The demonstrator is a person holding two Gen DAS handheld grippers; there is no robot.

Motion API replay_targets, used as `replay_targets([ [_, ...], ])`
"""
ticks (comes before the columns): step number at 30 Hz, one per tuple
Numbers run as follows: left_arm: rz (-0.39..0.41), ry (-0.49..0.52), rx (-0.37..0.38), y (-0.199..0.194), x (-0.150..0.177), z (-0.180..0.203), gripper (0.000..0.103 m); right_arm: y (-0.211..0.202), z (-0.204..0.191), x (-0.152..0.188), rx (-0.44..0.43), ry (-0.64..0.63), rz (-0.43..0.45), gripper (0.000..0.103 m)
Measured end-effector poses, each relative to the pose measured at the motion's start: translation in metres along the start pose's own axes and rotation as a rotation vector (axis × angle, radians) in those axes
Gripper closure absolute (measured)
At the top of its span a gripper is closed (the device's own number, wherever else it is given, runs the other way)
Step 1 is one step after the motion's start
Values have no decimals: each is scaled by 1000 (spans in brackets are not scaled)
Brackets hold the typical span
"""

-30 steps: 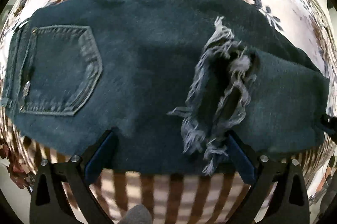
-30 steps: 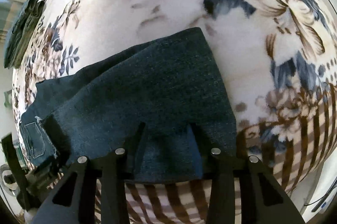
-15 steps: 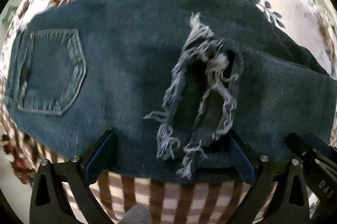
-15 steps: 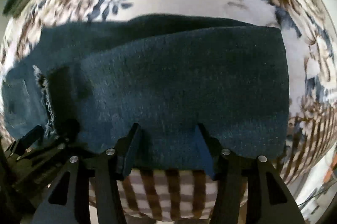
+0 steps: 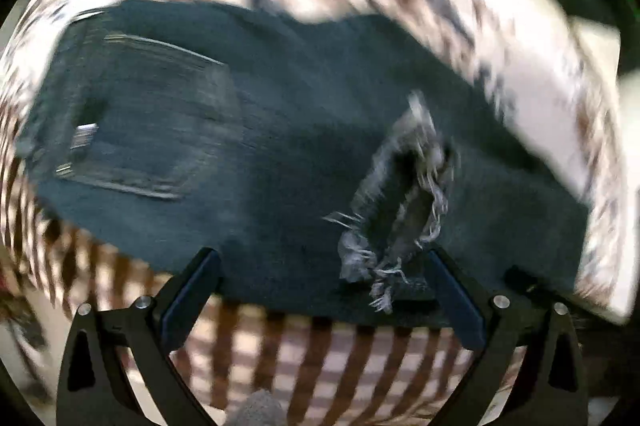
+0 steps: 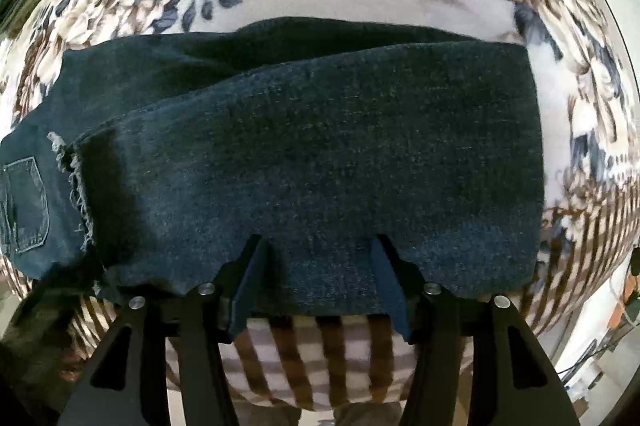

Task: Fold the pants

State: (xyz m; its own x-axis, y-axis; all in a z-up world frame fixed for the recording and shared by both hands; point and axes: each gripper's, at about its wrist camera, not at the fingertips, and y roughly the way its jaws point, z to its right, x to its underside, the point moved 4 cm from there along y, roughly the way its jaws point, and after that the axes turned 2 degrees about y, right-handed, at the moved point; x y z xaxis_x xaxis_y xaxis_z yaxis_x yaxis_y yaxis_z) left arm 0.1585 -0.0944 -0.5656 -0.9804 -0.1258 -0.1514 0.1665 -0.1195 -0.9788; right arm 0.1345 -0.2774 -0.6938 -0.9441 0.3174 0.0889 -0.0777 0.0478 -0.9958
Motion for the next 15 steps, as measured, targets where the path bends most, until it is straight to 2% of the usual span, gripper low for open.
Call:
replay_targets([
  [1, 46, -66, 11, -18, -2, -23, 0, -4, -2, 0, 1, -8, 0, 36],
  [2, 68, -101, 15, -26, -2, -35, 0, -9, -5, 0, -4, -16, 3, 34],
  [4, 115, -240, 5, -43, 1, -82, 0, -21, -10, 2, -5, -26, 11, 33],
  [7, 136, -460, 4, -42, 8, -150, 0, -34, -20, 3, 11, -47, 28, 33],
  [9, 131, -602, 44, -30, 16, -184, 1, -39, -29, 3, 27, -52, 31, 33],
  [10, 142, -642, 62, -26, 14, -197, 8, -39, -33, 2, 35, -52, 29, 33],
  [12, 180, -699, 99, -18, 6, -218, 30, -37, -45, -1, 56, -57, 29, 33],
  [13, 201, -700, 110, -15, 1, -224, 71, -35, -49, -2, 71, -63, 32, 33],
  [14, 213, -684, 121, -10, -9, -230, 81, -32, -57, -5, 89, -69, 37, 33],
  [15, 206, -673, 116, -5, -17, -225, 81, -27, -66, -1, 107, -73, 39, 33],
])
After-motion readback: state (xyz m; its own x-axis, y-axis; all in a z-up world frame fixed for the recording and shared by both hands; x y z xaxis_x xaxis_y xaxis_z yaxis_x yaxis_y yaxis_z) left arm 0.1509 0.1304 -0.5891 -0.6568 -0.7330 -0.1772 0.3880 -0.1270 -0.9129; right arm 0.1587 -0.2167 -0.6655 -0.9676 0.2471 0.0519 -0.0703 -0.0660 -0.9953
